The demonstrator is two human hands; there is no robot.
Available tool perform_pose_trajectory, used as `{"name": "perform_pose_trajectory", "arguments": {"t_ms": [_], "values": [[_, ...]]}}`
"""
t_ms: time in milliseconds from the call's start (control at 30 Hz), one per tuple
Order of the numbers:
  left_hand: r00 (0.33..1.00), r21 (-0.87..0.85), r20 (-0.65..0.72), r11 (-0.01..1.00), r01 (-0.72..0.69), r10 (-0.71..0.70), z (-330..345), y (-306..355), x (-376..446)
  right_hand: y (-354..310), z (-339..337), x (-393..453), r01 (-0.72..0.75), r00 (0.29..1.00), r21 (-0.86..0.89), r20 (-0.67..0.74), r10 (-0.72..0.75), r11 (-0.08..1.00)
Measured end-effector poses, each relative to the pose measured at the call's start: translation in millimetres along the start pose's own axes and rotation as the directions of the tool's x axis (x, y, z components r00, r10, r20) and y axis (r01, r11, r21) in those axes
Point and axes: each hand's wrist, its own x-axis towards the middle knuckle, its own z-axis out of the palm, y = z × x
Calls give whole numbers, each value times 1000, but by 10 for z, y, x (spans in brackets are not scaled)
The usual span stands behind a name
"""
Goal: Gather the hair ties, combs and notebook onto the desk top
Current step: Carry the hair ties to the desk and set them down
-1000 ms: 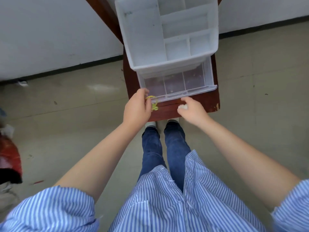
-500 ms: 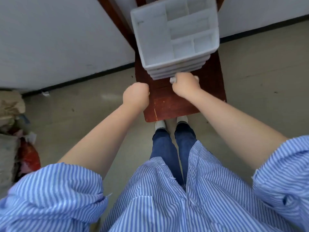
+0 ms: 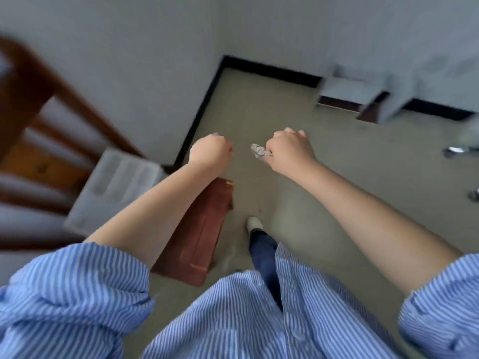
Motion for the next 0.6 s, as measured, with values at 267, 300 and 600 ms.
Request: {"name": "perform_pose_trajectory", "arguments": {"t_ms": [267,300,600], "values": [[724,144,3,716,-683,690,255,2782,-39,1874,-241,-2127,-626,733,211,-167,659,750],[654,172,30,641,-748,756,351,3159,-122,2079,-216,-2409,-669,681,244,-177,710,702],[134,227,238,79,-971,962,1368,6487,-906,4050,34,-4737,-874,274,413,-13,962,254]]}}
